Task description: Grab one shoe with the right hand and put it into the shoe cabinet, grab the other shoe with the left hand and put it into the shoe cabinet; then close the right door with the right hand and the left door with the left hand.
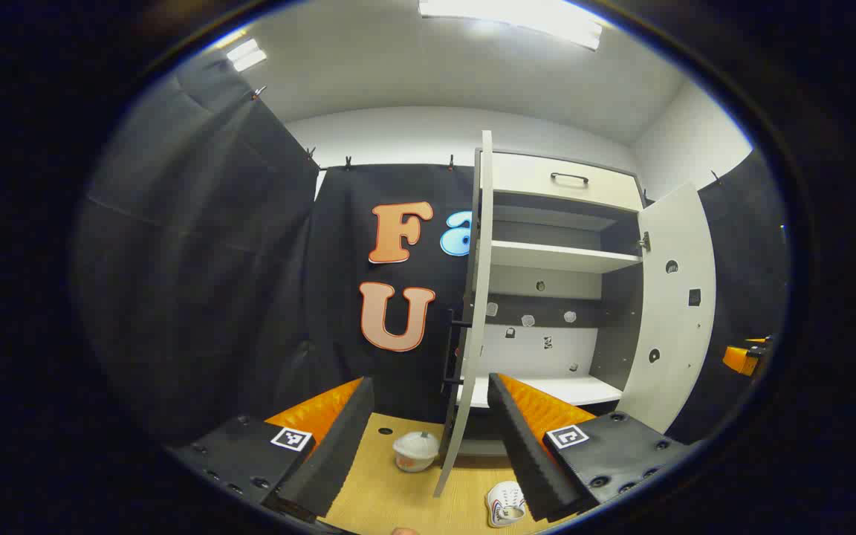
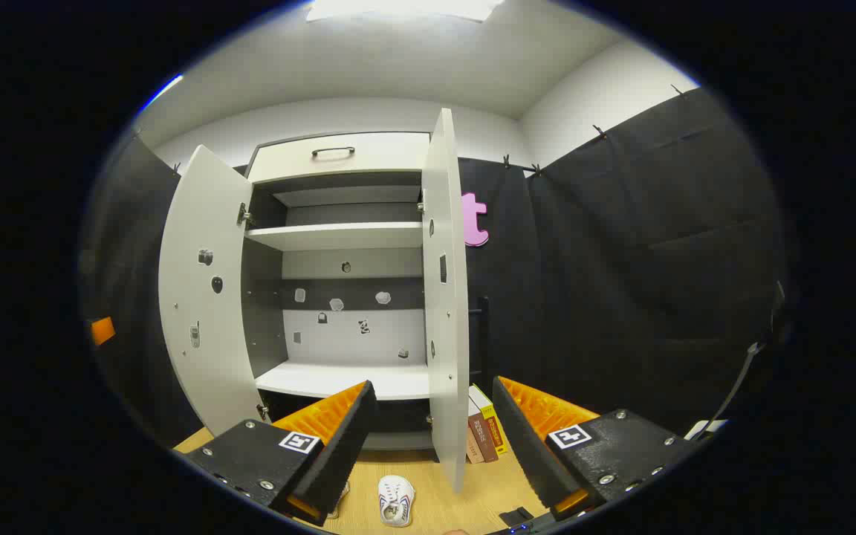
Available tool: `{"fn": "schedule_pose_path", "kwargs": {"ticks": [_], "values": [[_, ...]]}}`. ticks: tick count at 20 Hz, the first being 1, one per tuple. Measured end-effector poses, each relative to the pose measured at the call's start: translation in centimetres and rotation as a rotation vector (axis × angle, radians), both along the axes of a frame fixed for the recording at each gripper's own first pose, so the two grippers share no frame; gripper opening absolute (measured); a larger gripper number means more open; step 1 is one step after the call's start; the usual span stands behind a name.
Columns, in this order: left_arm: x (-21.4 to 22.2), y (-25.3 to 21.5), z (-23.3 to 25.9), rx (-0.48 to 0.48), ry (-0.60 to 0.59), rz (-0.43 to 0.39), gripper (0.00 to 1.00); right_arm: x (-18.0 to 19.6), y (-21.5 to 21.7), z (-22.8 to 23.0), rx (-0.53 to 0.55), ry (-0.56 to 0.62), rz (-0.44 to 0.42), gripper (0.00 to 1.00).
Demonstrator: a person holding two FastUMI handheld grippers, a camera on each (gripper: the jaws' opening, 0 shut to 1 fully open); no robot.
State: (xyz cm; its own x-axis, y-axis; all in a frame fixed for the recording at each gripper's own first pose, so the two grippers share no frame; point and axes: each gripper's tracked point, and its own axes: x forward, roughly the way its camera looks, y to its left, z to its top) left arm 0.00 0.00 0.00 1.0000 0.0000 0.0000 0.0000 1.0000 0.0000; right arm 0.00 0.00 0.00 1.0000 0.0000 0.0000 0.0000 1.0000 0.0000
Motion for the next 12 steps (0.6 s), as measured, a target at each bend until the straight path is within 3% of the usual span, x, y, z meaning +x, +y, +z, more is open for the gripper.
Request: {"fn": "schedule_pose_path", "kwargs": {"ticks": [1,12], "values": [[0.0,-0.1,0.0,0.003,0.001,-0.001,0.98,0.0,-0.2,0.1,-0.005,-0.001,-0.005,0.96],[0.9,-1.9,1.6,0.043,-0.025,-0.029,0.97,0.2,0.0,-0.4,-0.038,-0.002,-0.003,0.96]]}}
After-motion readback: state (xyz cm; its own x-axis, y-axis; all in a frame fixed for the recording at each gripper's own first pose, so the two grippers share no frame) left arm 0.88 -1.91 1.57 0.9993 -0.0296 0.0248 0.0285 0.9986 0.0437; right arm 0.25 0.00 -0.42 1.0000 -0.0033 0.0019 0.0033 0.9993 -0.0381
